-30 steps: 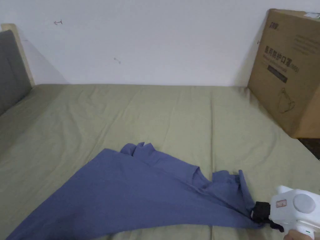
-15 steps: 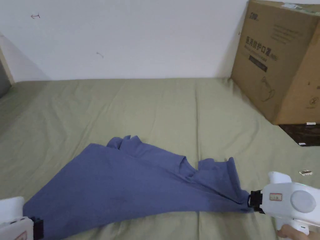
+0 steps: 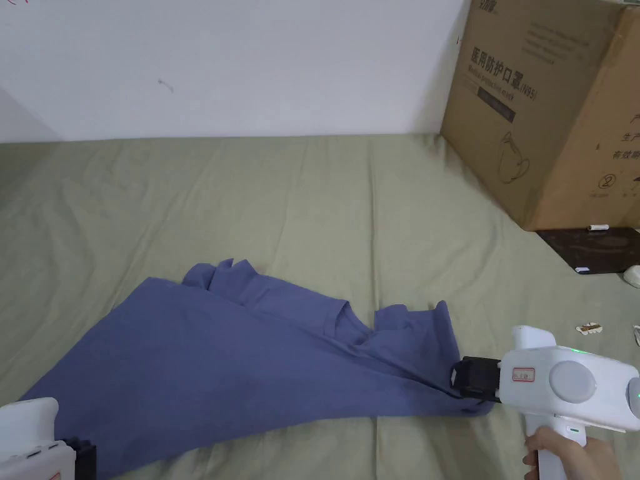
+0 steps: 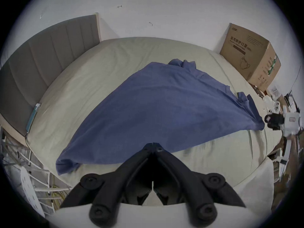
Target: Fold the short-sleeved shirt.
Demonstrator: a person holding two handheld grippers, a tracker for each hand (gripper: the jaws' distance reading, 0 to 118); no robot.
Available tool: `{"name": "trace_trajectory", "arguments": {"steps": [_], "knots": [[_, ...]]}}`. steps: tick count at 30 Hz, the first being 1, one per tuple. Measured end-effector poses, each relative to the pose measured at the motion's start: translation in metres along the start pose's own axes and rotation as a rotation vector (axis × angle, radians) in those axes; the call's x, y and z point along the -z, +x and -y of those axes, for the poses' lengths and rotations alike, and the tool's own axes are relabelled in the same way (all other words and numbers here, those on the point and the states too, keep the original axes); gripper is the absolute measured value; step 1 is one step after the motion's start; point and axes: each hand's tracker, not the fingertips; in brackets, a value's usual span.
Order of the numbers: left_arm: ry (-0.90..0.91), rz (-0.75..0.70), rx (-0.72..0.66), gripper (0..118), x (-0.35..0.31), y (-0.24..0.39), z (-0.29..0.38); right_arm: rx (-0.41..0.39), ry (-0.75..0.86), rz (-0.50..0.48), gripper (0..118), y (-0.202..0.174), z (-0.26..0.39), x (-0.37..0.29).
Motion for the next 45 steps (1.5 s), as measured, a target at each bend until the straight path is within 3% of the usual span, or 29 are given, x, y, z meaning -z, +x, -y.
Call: {"name": "trace_trajectory", "arguments": {"steps": [3,5,6,7,8,9,10,12,19,28,29,30,31,32,33,34,45], "knots": [[-0.022,-0.005,0.019,0,0.011,0.006,-0.003,-0.028,-0.046,-0.002,93,0.0,-0.009,0.023],[-0.036,-0.002,0.013,0,0.019,0.007,-0.005,-0.047,-0.114,0.003,81,0.0,-0.007,0.042],[-0.045,0.003,0.008,0,0.023,0.008,-0.005,-0.041,-0.13,-0.004,59,0.001,-0.004,0.05],[-0.052,0.005,0.003,0,0.025,0.009,-0.006,-0.046,-0.127,0.015,24,-0.002,0.001,0.05],[-0.056,0.006,0.002,0,0.027,0.009,-0.007,-0.028,-0.1,0.022,23,-0.002,0.0,0.042],[-0.061,0.005,0.007,0,0.028,0.01,-0.009,0.009,-0.081,-0.017,16,-0.002,-0.003,0.034],[-0.065,0.0,0.017,0,0.028,0.011,-0.009,-0.011,-0.061,-0.023,5,-0.003,-0.006,0.026],[-0.069,-0.003,0.031,0,0.03,0.011,-0.012,-0.084,-0.051,0.009,5,-0.005,-0.013,0.019],[-0.044,0.006,0.031,0,0.043,0.007,-0.047,-0.116,-0.009,-0.003,4,-0.022,-0.027,0.013],[-0.006,0.002,0.062,1,0.107,-0.001,-0.144,-0.125,-0.004,-0.001,4,-0.034,-0.041,0.024],[-0.009,0.013,0.075,10,0.118,-0.003,-0.155,-0.133,-0.01,0.006,4,-0.034,-0.04,0.025],[-0.016,0.015,0.086,37,0.13,-0.004,-0.167,-0.143,-0.023,0.013,4,-0.033,-0.039,0.026],[-0.01,-0.008,0.076,73,0.141,-0.004,-0.178,-0.148,-0.03,0.014,4,-0.032,-0.036,0.028],[-0.011,-0.017,0.071,85,0.152,-0.006,-0.188,-0.148,-0.033,0.017,4,-0.03,-0.034,0.028],[-0.028,-0.01,0.069,85,0.168,-0.007,-0.199,-0.144,-0.04,0.021,4,-0.027,-0.033,0.029],[-0.033,-0.004,0.059,107,0.184,-0.009,-0.21,-0.135,-0.047,0.021,4,-0.024,-0.032,0.029],[-0.155,0.022,0.083,99,0.291,0.004,-0.241,-0.098,-0.104,0.026,4,-0.022,-0.021,0.027]]}}
